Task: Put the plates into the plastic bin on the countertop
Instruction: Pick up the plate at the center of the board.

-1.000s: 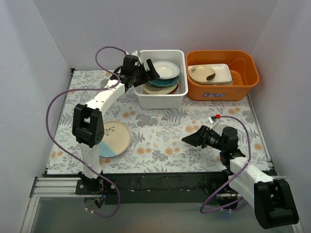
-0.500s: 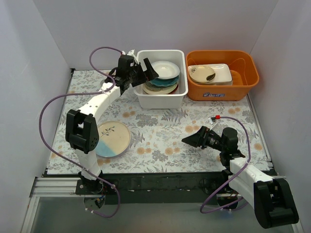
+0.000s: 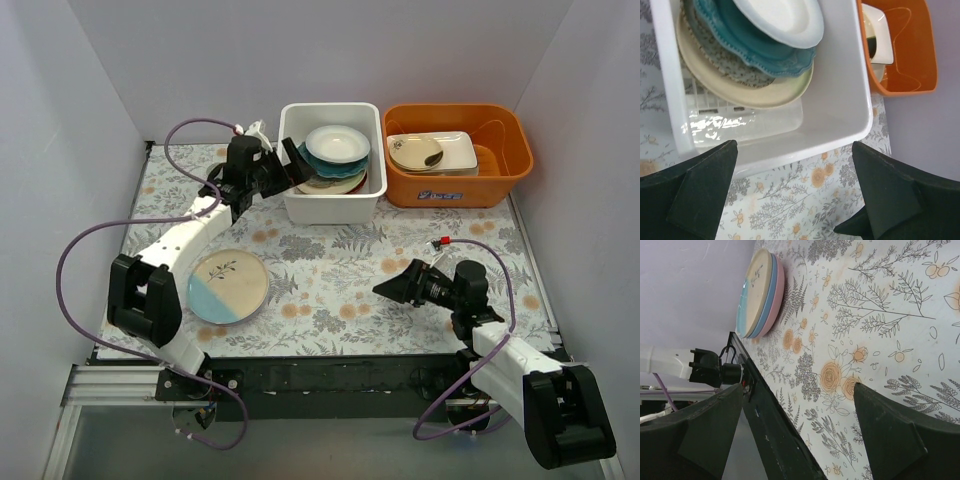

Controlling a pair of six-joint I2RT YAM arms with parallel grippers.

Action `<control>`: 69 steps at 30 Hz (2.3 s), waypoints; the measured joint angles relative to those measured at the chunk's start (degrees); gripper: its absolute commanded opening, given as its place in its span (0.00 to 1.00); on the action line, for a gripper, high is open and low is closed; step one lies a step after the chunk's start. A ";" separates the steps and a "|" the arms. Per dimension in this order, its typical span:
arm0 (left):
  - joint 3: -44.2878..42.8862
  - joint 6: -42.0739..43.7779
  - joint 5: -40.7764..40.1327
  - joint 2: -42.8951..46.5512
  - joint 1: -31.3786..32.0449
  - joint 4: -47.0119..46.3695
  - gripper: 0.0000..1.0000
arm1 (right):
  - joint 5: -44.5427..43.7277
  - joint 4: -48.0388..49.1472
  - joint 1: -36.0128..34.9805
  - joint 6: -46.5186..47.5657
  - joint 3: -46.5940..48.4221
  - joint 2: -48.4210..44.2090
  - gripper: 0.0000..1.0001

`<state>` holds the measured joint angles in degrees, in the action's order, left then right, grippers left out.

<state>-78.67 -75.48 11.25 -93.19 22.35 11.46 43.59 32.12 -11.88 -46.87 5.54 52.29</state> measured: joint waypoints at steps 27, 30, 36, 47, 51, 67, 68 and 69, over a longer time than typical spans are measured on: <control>27.15 -3.80 -13.86 29.22 -4.31 -2.47 0.98 | -9.33 2.86 -21.00 0.20 11.43 22.23 0.96; 29.83 -4.50 -14.88 29.88 -6.10 -2.45 0.98 | -9.81 5.11 -22.82 -0.61 13.20 26.67 0.96; 37.05 -6.86 -15.74 31.93 -11.85 -1.44 0.98 | -11.34 7.17 -26.43 -1.36 18.34 32.63 0.94; 46.47 -10.43 -21.68 35.65 -22.51 -1.07 0.98 | -15.93 8.92 -32.98 -2.64 28.02 43.41 0.90; 47.56 -10.75 -25.86 35.85 -23.93 -0.70 0.98 | -16.35 9.64 -33.97 -2.99 28.85 45.57 0.90; 55.60 -11.80 -28.76 29.79 -26.95 -4.87 0.98 | -16.98 9.97 -34.01 -3.28 28.74 45.20 0.90; 56.19 -11.91 -27.67 29.79 -27.10 -5.81 0.98 | -17.16 9.94 -34.01 -3.26 28.74 44.98 0.90; 56.63 -11.91 -26.45 29.79 -27.17 -6.69 0.98 | -17.31 9.94 -34.01 -3.23 28.72 44.81 0.90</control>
<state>-22.04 -87.39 -15.20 -63.40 -4.82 4.78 26.28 42.06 -45.89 -50.11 34.26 97.10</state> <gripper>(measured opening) 0.982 0.897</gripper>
